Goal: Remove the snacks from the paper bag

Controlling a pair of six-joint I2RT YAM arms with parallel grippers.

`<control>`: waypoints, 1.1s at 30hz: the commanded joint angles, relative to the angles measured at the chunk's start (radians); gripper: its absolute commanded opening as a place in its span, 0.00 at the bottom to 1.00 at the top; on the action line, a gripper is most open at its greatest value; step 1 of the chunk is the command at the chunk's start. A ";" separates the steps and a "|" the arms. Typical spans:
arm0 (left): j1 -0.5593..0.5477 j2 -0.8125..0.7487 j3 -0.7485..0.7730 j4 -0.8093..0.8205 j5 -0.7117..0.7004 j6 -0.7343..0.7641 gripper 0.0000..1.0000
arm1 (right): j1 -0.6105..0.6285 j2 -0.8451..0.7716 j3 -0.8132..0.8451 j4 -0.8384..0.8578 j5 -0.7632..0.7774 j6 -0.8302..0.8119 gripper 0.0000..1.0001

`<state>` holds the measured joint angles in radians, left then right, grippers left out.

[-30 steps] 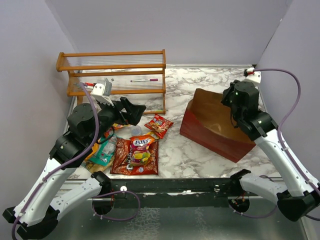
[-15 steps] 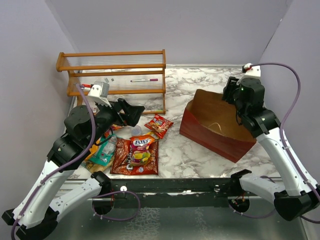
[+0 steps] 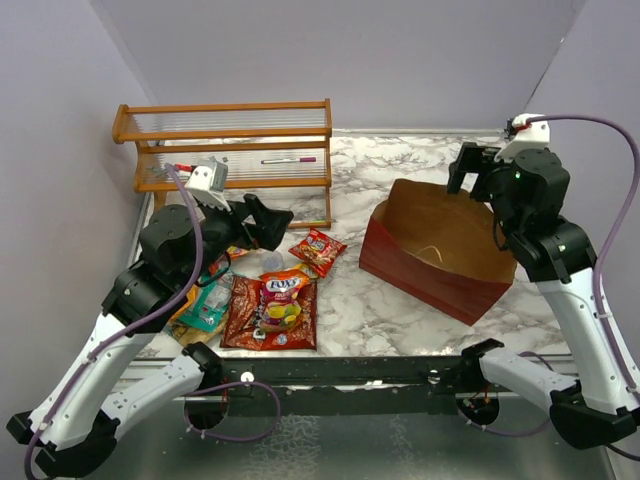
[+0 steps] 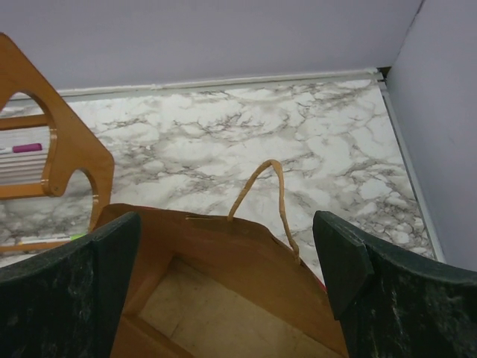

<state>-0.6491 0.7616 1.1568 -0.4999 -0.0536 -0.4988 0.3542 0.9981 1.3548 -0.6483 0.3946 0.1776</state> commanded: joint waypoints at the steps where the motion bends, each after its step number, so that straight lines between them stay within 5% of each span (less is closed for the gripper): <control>1: 0.003 0.045 0.031 0.046 -0.085 0.108 0.99 | -0.001 -0.020 0.083 -0.047 -0.169 -0.041 0.99; 10: 0.011 0.260 0.219 0.221 -0.340 0.385 0.99 | -0.001 -0.118 0.208 0.009 -0.549 -0.049 0.99; 17: 0.029 0.304 0.435 0.228 -0.367 0.442 0.99 | -0.002 -0.157 0.323 -0.017 -0.505 -0.013 0.99; 33: 0.029 0.063 0.356 0.189 -0.380 0.360 0.99 | -0.001 -0.263 0.324 -0.033 -0.435 0.011 0.99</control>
<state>-0.6235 0.8295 1.5219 -0.2668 -0.4076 -0.1150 0.3538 0.7464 1.6939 -0.6662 -0.0708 0.1646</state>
